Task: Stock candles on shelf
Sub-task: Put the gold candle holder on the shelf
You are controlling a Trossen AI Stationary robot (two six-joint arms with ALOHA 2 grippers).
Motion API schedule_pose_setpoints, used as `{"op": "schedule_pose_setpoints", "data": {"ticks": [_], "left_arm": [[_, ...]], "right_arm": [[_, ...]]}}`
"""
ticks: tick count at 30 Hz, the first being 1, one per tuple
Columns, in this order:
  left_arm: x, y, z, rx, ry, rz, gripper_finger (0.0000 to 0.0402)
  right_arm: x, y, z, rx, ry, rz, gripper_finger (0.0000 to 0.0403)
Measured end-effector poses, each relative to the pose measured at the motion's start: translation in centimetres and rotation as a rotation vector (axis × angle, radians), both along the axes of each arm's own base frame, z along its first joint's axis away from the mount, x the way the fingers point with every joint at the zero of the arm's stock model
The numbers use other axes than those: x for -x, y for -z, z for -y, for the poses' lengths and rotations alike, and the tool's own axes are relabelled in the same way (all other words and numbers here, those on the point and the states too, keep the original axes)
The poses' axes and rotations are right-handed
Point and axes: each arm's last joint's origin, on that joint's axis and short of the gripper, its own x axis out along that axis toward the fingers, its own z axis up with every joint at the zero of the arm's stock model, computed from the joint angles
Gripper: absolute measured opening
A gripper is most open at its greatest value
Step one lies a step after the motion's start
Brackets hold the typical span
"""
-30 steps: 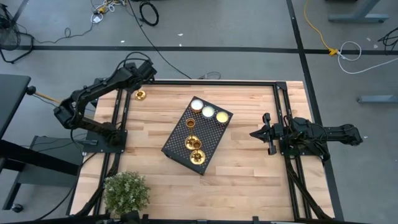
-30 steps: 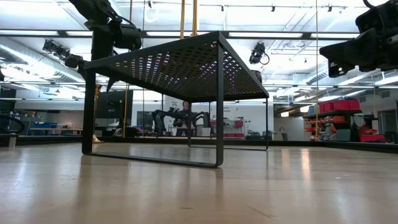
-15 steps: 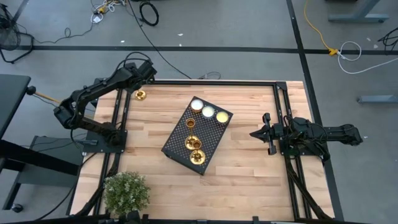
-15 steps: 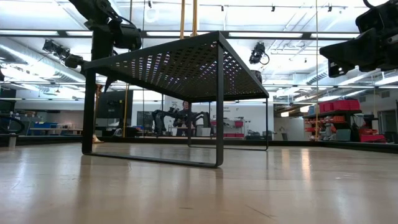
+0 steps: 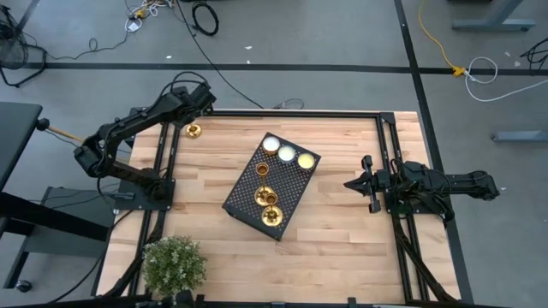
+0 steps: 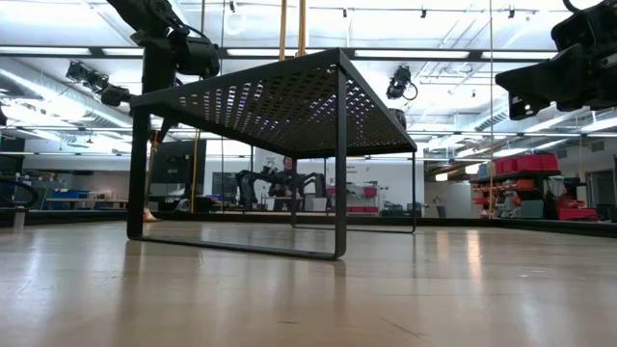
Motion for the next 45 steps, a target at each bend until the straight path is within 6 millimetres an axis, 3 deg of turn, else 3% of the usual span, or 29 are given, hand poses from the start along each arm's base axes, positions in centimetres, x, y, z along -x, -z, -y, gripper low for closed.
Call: {"op": "schedule_pose_setpoints", "data": {"ticks": [12,26,31,40,45], "left_arm": [[-0.02,0.01,0.00,0.004,0.002,0.005,0.0055],[-0.21,0.07,0.10,0.030,0.021,0.036,0.0055],[-0.38,0.08,0.25,0.038,0.032,0.043,0.0097],[-0.46,0.10,0.31,0.046,0.037,0.054,0.0225],[-0.51,0.14,0.34,0.062,0.045,0.071,0.0277]], "right_arm": [[0.00,0.00,0.00,0.000,0.000,0.000,0.0006],[0.00,0.01,0.00,0.000,0.000,0.000,0.0006],[0.00,0.00,0.00,0.000,0.000,0.000,0.0006],[0.00,0.00,0.00,0.000,0.000,0.000,0.0006],[0.00,0.01,0.00,0.000,0.000,-0.001,0.0006]]}}
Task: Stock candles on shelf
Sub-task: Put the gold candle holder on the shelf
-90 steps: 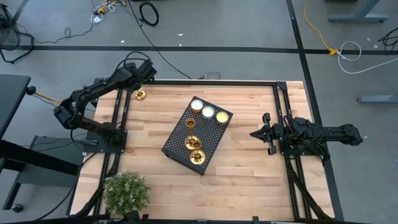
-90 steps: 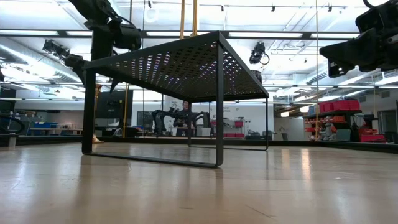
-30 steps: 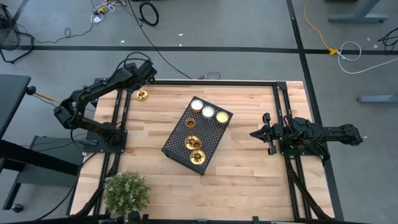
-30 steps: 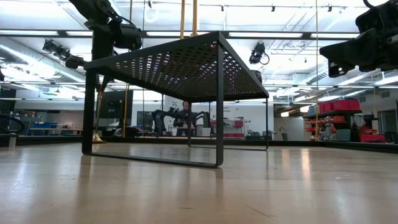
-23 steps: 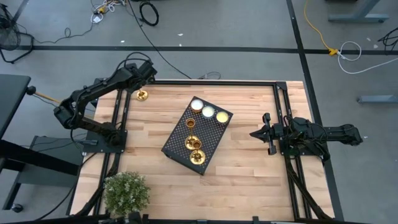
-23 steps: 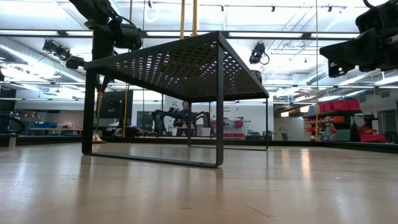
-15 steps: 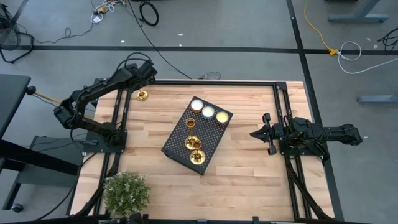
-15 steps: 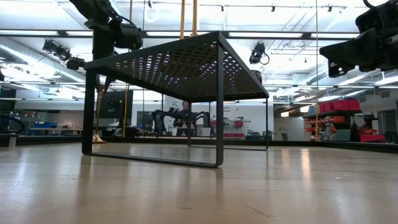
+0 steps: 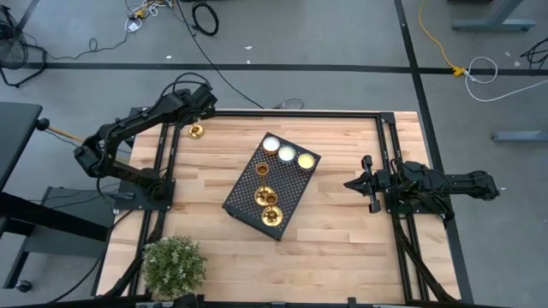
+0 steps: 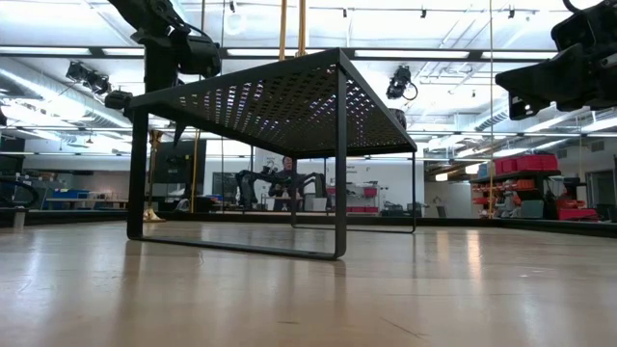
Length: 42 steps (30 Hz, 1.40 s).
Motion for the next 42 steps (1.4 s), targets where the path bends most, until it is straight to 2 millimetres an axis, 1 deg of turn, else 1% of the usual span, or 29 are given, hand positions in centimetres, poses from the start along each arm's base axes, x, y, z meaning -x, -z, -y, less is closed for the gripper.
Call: {"op": "schedule_pose_setpoints", "data": {"ticks": [4,15,23,27,37,42], "left_arm": [[0.01,-0.02,-0.01,-0.005,-0.002,-0.005,0.0291],[0.27,-0.33,-0.27,-0.118,-0.054,-0.104,0.0293],[0.22,-0.37,-0.34,-0.129,-0.057,-0.102,0.0292],[0.20,-0.38,-0.34,-0.131,-0.057,-0.100,0.0276],[0.19,-0.40,-0.37,-0.135,-0.058,-0.097,0.0208],[0.19,-0.41,-0.38,-0.140,-0.060,-0.102,0.0186]], "right_arm": [[0.00,0.00,0.00,0.000,0.000,0.001,0.0006],[0.00,0.00,0.00,0.000,0.000,0.000,0.0006],[0.00,0.00,0.00,0.000,0.000,0.000,0.0006],[0.00,-0.01,0.00,0.000,0.000,0.000,0.0006],[0.00,0.00,0.00,0.000,0.000,0.000,0.0006],[0.00,0.00,0.00,0.000,0.000,0.000,0.0006]]}}
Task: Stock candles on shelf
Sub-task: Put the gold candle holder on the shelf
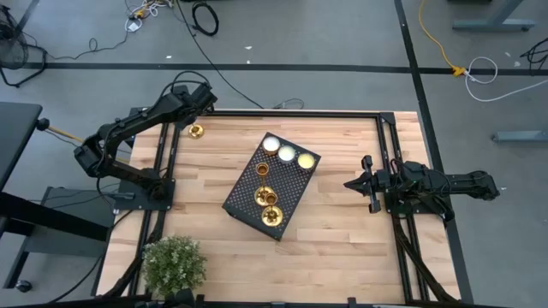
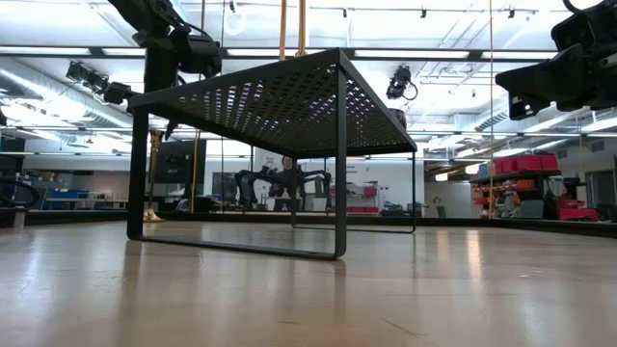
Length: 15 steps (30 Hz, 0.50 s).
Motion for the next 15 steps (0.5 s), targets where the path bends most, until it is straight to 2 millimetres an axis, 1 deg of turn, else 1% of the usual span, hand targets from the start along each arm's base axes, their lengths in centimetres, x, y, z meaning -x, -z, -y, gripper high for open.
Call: {"op": "schedule_pose_setpoints", "data": {"ticks": [7,15], "left_arm": [[0.01,-0.01,-0.01,-0.001,-0.001,0.000,0.0170],[-0.10,0.00,0.08,0.000,0.005,0.000,0.0166]], "right_arm": [[0.00,0.00,0.00,0.000,0.000,0.000,0.0006],[0.00,0.00,0.00,0.000,0.000,0.000,0.0006]]}}
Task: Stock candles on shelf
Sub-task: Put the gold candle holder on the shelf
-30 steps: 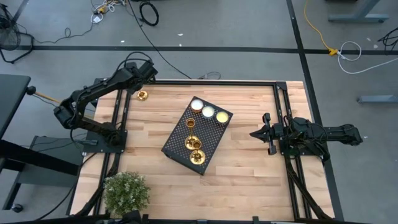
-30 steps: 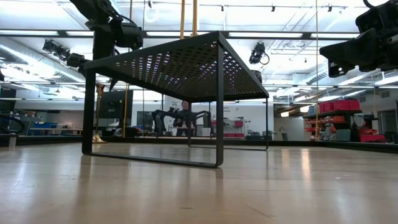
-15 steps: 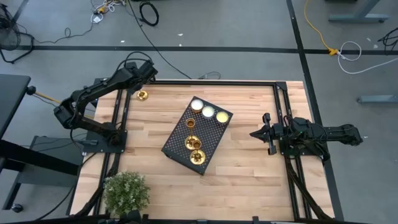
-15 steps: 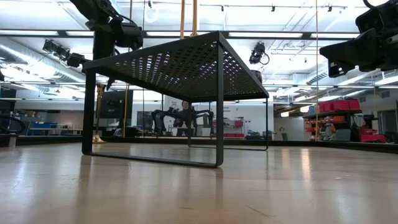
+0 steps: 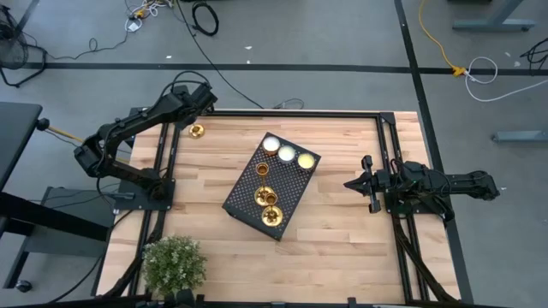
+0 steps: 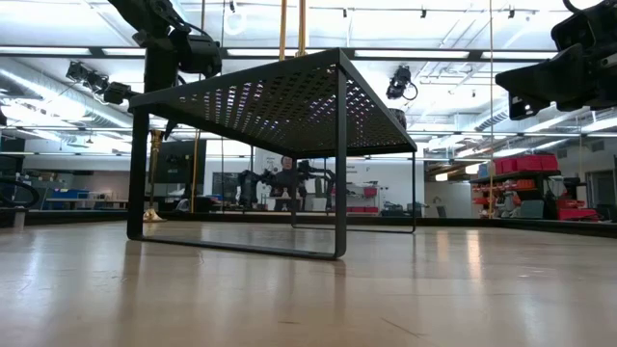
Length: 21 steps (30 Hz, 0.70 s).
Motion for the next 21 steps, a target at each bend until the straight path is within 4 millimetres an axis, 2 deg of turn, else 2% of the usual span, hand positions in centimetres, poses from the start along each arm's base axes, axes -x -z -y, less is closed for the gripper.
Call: {"op": "schedule_pose_setpoints", "data": {"ticks": [15,21], "left_arm": [[-0.8,-0.1,0.7,-0.001,0.042,0.001,0.0166],[-1.4,-1.4,0.9,-0.011,0.084,0.007,0.0165]], "right_arm": [[0.0,0.0,0.0,0.000,0.000,0.000,0.0006],[0.0,0.0,0.0,0.000,0.000,0.000,0.0006]]}}
